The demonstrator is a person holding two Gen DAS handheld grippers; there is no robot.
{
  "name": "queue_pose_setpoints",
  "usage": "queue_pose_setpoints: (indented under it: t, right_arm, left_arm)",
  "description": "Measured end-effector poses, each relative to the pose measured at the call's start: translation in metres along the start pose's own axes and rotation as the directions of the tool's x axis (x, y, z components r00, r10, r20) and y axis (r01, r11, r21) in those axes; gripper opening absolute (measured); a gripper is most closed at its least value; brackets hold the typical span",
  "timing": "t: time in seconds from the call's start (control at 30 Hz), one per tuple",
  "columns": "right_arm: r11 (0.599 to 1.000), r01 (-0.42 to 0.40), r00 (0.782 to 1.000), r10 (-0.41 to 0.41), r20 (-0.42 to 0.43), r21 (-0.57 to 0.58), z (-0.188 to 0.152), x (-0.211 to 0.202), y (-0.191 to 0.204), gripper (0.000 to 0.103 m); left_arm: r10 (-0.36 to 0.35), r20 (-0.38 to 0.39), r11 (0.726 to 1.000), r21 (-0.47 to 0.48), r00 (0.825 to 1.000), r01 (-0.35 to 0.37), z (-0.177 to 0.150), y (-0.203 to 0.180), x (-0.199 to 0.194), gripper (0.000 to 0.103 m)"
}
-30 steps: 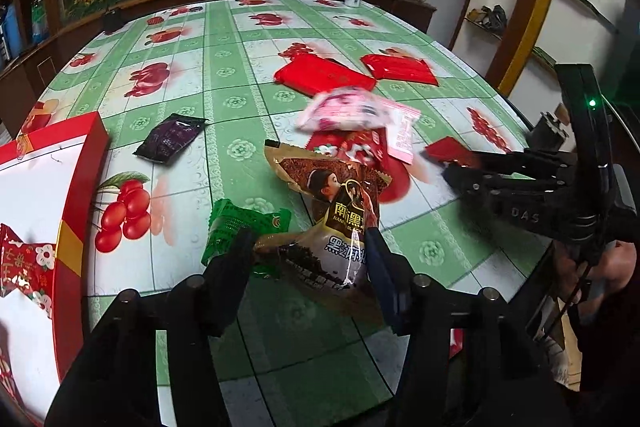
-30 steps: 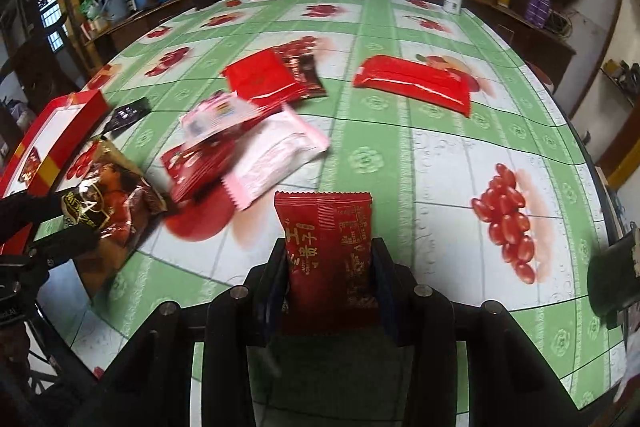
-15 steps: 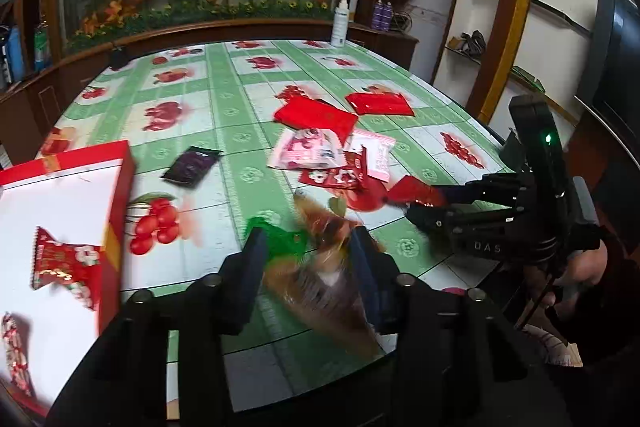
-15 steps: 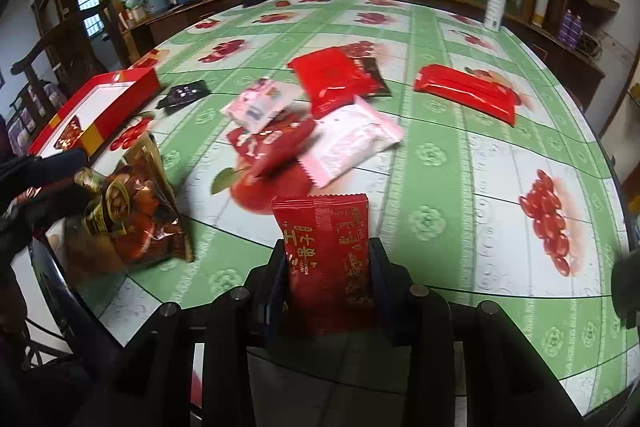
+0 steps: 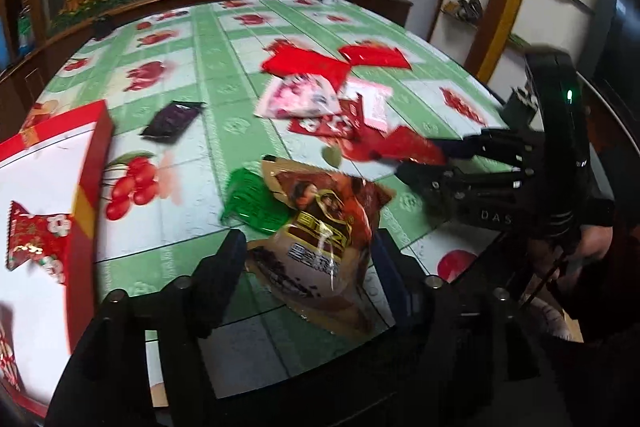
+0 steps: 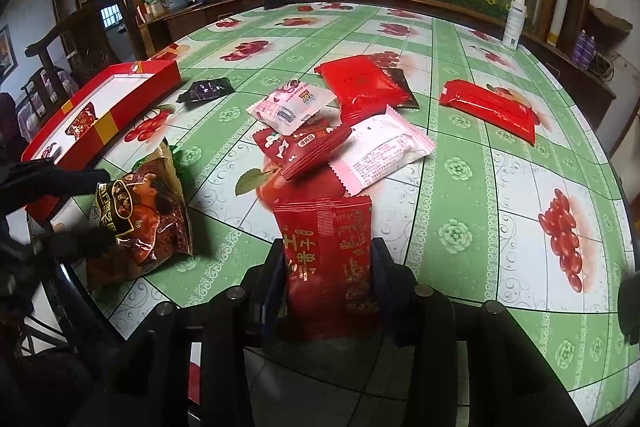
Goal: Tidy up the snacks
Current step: 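Lift the brown bag with the left gripper while the right gripper lifts the red packet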
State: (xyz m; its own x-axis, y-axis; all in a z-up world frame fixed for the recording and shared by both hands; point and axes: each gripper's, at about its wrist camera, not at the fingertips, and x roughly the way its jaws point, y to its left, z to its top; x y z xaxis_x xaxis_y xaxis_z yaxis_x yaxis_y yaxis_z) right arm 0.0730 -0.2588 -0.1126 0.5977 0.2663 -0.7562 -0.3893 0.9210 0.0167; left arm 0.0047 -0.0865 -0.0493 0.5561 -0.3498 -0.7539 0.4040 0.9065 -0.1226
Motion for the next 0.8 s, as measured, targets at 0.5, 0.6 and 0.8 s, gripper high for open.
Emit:
queue_pose_setpoints:
  t: [0.5,0.6,0.8]
  right_arm:
    - [1.000,-0.009,1.000,0.009,-0.001,-0.023,-0.002,-0.002,0.001,0.041]
    - [1.000,-0.004,1.000,0.004,0.001,-0.018,-0.002,-0.002,0.003,0.039]
    - [1.000,-0.005,1.000,0.006,0.012,-0.017,-0.003,-0.003,0.003,0.039]
  left_arm:
    - [-0.092,0.000,0.995,0.032,0.996,0.092,0.001,-0.022,0.009,0.048]
    - [-0.096,0.000,0.995,0.040,0.995,0.096,0.002,-0.024,0.008,0.047]
    - [-0.067,-0.028,0.993,0.097,0.997,0.070,0.002,-0.031,0.009,0.055]
